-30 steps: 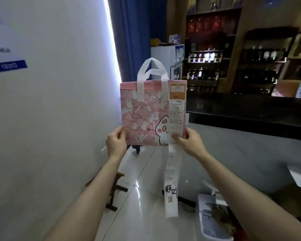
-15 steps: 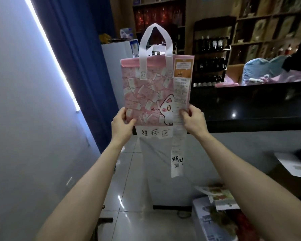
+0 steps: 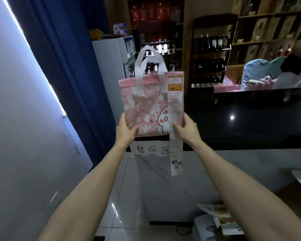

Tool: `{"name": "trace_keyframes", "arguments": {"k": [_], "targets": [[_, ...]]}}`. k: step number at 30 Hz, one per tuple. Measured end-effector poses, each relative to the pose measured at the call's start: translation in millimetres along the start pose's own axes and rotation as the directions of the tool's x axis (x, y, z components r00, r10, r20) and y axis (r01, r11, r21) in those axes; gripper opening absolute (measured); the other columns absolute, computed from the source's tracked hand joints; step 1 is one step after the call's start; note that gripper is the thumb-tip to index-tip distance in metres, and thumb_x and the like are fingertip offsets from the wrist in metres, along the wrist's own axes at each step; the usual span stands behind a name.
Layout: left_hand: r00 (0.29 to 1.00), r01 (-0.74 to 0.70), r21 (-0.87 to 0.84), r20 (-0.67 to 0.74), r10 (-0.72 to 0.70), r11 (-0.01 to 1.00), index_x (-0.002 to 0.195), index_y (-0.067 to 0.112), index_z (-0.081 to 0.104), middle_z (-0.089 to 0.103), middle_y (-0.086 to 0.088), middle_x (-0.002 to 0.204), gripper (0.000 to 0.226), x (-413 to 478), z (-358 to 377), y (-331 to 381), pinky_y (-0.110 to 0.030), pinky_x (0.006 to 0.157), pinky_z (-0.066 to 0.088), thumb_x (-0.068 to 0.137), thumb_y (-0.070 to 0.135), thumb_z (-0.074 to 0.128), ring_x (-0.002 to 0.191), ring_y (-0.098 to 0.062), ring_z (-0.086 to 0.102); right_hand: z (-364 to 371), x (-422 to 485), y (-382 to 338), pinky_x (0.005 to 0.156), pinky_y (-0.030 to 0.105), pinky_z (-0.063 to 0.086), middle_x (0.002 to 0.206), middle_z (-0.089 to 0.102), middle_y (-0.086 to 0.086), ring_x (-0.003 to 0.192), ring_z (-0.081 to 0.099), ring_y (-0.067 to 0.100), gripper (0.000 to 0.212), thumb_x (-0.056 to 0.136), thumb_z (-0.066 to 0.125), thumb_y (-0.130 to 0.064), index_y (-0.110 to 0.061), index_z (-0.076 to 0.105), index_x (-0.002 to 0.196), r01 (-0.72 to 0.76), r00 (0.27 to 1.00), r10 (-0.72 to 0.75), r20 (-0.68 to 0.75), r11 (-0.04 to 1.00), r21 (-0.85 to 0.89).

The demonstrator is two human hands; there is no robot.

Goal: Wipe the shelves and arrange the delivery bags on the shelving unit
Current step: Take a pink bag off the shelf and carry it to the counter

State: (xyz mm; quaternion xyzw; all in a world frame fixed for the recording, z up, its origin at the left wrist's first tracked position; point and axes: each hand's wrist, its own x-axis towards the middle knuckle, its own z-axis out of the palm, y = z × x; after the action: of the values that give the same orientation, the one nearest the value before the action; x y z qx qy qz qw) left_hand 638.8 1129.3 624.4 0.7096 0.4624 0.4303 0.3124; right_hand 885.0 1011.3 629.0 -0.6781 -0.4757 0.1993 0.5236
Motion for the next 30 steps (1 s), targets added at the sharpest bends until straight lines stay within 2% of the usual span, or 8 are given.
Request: {"name": "trace_keyframes", "arguments": {"k": [2,5,7,10,15,18,24,30], "targets": [[0.999,0.043,0.014,0.022,-0.043,0.999,0.148,0.031,0.047,0.072,0.008,0.135,0.065,1,8,-19,-0.042,0.109,0.056,0.094,0.02,0.081,0.121,-0.013,0.069,3,-4,20,0.093,0.028,0.056,0.125,0.069,-0.018,0.111,0.064,0.0,0.053,0.089,0.081,-0.031,-0.035,0.057,0.136,-0.027,0.999,0.029,0.045,0.999,-0.034],[0.997,0.079,0.012,0.025,-0.079,0.997,0.158,0.027,0.04,0.07,0.006,0.142,0.074,0,16,-38,-0.036,0.113,0.05,0.096,0.025,0.081,0.126,-0.013,0.067,4,-7,35,0.085,0.02,0.054,0.113,0.066,-0.027,0.1,0.062,-0.01,0.046,0.088,0.084,-0.033,-0.036,0.058,0.125,-0.025,0.999,0.027,0.036,0.999,-0.04],[0.995,0.095,0.021,0.02,-0.096,0.995,0.158,0.027,0.039,0.07,0.005,0.142,0.072,4,19,-42,-0.038,0.115,0.049,0.098,0.03,0.079,0.13,-0.015,0.065,3,-4,36,0.085,0.024,0.055,0.116,0.066,-0.023,0.101,0.063,-0.004,0.048,0.088,0.083,-0.035,-0.032,0.058,0.128,-0.019,0.999,0.021,0.036,0.999,-0.047],[0.992,0.123,0.029,0.017,-0.124,0.992,0.155,0.034,0.037,0.067,0.003,0.146,0.069,12,23,-49,-0.048,0.117,0.05,0.099,0.038,0.076,0.135,-0.019,0.063,3,1,39,0.087,0.03,0.055,0.127,0.069,-0.013,0.109,0.066,0.008,0.056,0.087,0.083,-0.038,-0.027,0.056,0.135,-0.019,0.999,0.022,0.036,0.997,-0.069],[0.993,0.121,-0.01,0.013,-0.121,0.993,0.158,0.03,0.037,0.068,0.006,0.145,0.07,1,24,-52,-0.042,0.114,0.05,0.099,0.039,0.075,0.134,-0.015,0.063,1,-4,37,0.074,0.018,0.051,0.125,0.068,-0.017,0.107,0.066,0.004,0.052,0.09,0.08,-0.035,-0.032,0.056,0.135,-0.011,0.999,0.013,0.049,1.0,-0.027],[0.994,0.11,-0.026,0.017,-0.109,0.994,0.157,0.032,0.039,0.071,0.012,0.141,0.076,-4,21,-57,-0.042,0.114,0.05,0.094,0.042,0.081,0.129,-0.009,0.066,0,-6,35,0.071,0.016,0.05,0.12,0.067,-0.019,0.102,0.065,0.001,0.052,0.09,0.08,-0.035,-0.031,0.055,0.136,-0.014,0.999,0.015,0.043,1.0,-0.024],[0.994,0.103,-0.045,0.036,-0.101,0.994,0.156,0.03,0.043,0.067,0.01,0.144,0.078,-3,17,-54,-0.042,0.116,0.051,0.091,0.042,0.085,0.131,-0.009,0.064,6,-4,38,0.08,0.028,0.057,0.127,0.068,-0.014,0.106,0.065,0.006,0.056,0.088,0.08,-0.04,-0.03,0.054,0.137,-0.025,1.0,0.026,0.008,0.998,-0.051],[0.999,0.031,0.002,0.033,-0.031,1.0,0.151,0.027,0.052,0.068,0.01,0.141,0.068,-4,4,-45,-0.035,0.11,0.053,0.093,0.042,0.084,0.128,-0.01,0.065,-5,0,26,0.085,0.03,0.055,0.135,0.066,-0.002,0.112,0.064,0.013,0.069,0.084,0.085,-0.043,-0.02,0.054,0.142,-0.088,0.996,0.085,-0.037,0.991,-0.101]]}}
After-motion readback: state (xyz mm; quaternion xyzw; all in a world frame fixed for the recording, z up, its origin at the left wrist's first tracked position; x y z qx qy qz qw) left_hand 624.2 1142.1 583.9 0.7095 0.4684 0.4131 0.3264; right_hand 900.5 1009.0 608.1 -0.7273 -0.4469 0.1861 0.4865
